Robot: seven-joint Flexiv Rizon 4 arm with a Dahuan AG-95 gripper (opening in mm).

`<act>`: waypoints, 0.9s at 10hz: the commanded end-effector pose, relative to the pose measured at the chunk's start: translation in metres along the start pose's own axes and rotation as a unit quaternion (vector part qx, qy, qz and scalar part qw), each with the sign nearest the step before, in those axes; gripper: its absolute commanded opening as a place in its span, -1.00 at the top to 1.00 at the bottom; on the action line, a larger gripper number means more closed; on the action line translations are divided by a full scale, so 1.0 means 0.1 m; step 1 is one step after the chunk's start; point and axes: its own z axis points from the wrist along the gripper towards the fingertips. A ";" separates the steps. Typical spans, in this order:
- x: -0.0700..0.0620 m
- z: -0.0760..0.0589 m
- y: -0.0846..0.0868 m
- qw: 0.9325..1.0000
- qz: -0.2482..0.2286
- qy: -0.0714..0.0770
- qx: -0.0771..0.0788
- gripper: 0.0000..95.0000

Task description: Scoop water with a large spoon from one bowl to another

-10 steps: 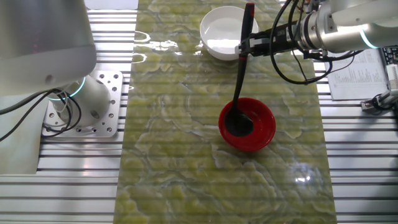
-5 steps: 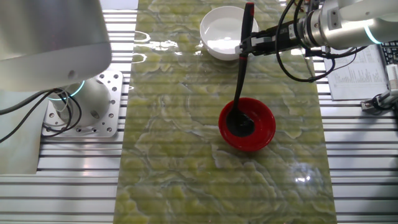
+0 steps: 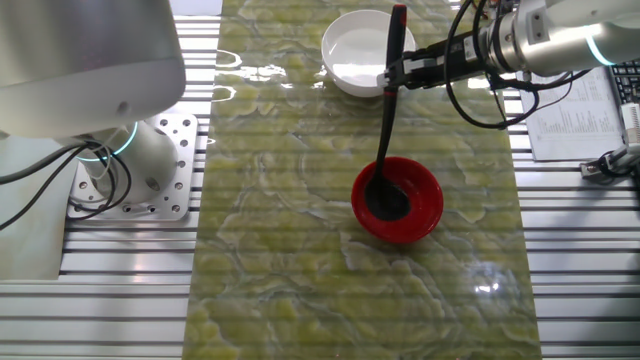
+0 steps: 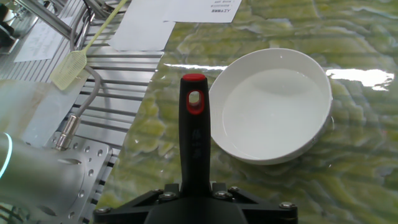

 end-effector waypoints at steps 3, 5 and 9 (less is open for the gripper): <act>0.00 0.00 -0.01 1.000 -0.001 0.003 -0.007 1.00; 0.00 0.00 -0.01 1.000 -0.002 0.007 -0.012 1.00; 0.00 0.00 -0.01 1.000 -0.004 0.007 -0.017 1.00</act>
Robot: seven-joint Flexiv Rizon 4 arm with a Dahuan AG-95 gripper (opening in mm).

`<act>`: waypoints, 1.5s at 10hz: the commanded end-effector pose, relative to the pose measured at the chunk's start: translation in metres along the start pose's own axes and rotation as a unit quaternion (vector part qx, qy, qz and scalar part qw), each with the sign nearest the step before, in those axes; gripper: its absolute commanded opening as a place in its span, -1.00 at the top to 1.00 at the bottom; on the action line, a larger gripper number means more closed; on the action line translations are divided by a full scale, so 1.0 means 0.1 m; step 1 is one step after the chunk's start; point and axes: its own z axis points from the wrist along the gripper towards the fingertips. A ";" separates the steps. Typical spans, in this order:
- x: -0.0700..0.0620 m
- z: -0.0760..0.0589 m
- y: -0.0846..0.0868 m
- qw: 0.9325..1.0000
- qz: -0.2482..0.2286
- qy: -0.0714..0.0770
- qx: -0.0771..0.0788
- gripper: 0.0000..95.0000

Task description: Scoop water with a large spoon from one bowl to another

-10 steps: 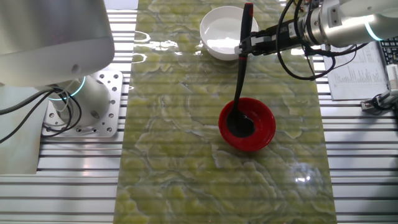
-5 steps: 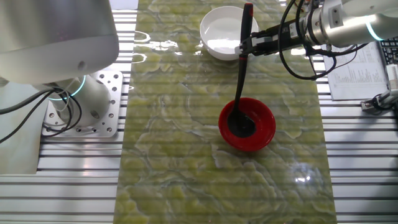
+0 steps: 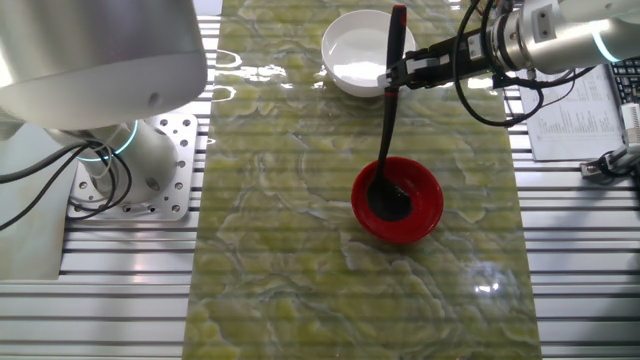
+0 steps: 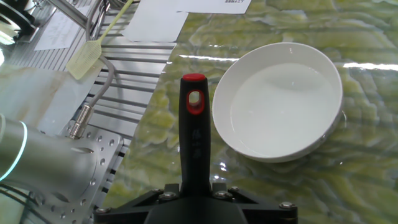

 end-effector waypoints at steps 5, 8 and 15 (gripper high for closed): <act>0.00 0.01 0.01 1.000 0.001 0.002 -0.011 1.00; 0.00 0.01 0.01 1.000 -0.004 0.007 -0.013 1.00; 0.01 0.02 0.01 1.000 -0.004 0.010 -0.015 1.00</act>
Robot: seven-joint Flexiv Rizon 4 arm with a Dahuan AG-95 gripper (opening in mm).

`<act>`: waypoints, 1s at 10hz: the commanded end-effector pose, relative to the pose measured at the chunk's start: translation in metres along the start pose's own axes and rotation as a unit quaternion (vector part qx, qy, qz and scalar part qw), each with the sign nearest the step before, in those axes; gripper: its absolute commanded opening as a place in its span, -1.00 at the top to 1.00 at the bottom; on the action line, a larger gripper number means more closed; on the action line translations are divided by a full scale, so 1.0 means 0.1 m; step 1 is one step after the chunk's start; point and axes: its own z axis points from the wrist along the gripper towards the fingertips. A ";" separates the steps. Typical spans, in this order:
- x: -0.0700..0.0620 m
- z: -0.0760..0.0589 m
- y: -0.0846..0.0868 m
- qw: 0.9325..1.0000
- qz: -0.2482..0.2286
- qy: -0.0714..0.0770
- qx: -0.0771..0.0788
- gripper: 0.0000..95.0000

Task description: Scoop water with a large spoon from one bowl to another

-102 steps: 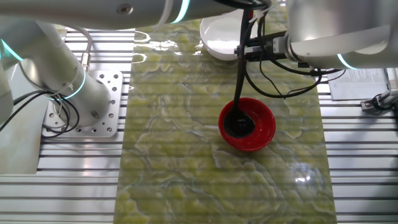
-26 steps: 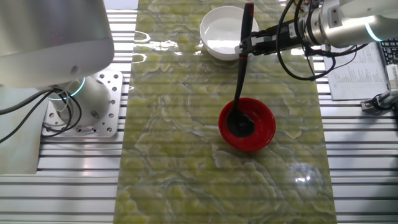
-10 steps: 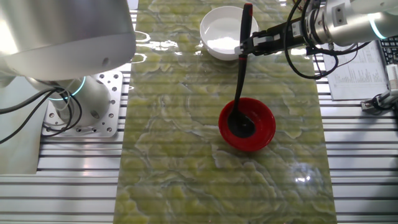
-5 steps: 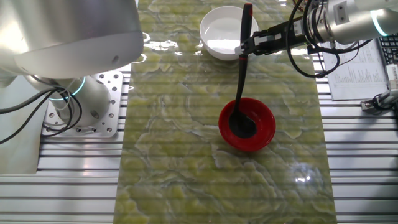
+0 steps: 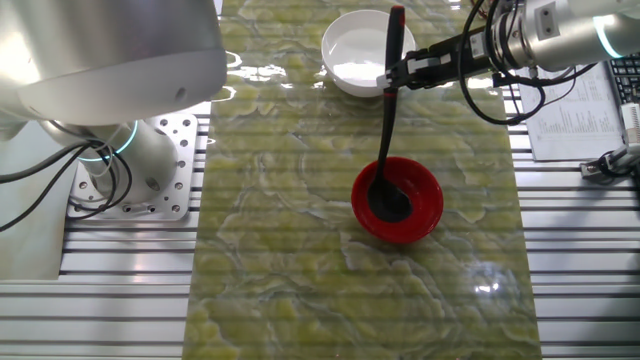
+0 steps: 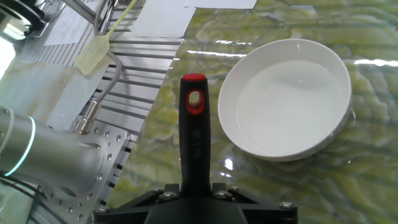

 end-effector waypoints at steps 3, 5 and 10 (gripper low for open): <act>0.01 0.01 -0.01 1.000 -0.001 0.008 -0.003 1.00; 0.01 0.01 -0.01 1.000 -0.003 0.011 -0.007 1.00; 0.02 0.02 -0.01 1.000 -0.006 0.011 -0.025 1.00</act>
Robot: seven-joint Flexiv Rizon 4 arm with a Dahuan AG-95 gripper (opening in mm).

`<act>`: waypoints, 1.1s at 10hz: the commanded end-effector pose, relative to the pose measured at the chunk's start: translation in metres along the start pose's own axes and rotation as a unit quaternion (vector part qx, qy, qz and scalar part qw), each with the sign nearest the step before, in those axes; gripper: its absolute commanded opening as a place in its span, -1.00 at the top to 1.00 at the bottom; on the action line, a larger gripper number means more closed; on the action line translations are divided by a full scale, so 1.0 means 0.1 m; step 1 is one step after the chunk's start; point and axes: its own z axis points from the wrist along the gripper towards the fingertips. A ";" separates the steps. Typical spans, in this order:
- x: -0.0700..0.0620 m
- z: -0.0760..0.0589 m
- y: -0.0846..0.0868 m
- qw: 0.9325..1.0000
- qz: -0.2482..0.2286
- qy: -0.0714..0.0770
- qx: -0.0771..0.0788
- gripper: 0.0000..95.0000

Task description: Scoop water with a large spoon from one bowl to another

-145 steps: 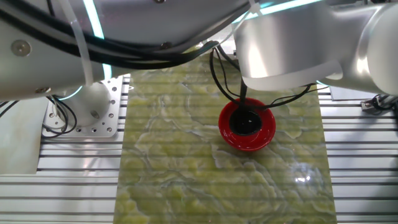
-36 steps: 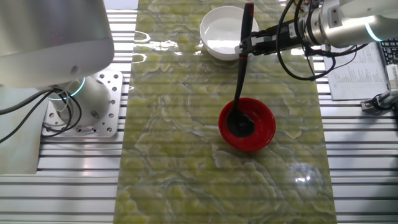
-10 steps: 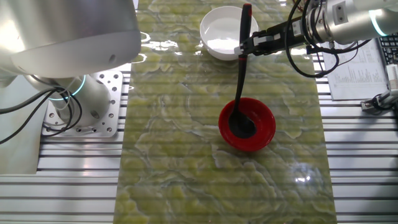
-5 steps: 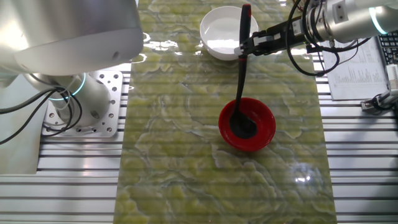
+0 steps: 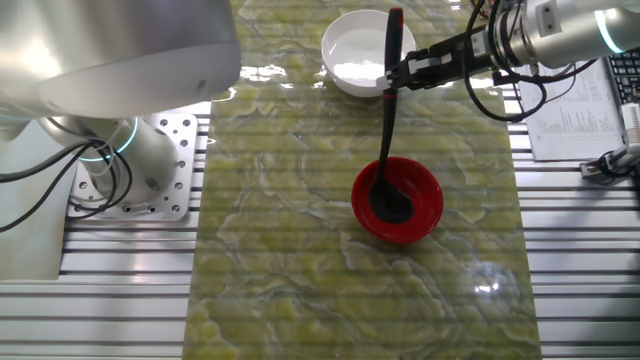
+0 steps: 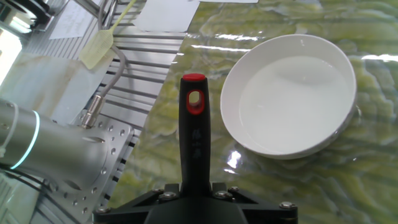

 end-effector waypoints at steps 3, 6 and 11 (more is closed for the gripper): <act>0.00 0.01 0.00 1.000 -0.001 -0.001 -0.001 1.00; 0.01 0.02 0.01 1.000 0.000 -0.001 -0.008 1.00; 0.02 0.04 0.00 1.000 0.001 -0.001 -0.017 1.00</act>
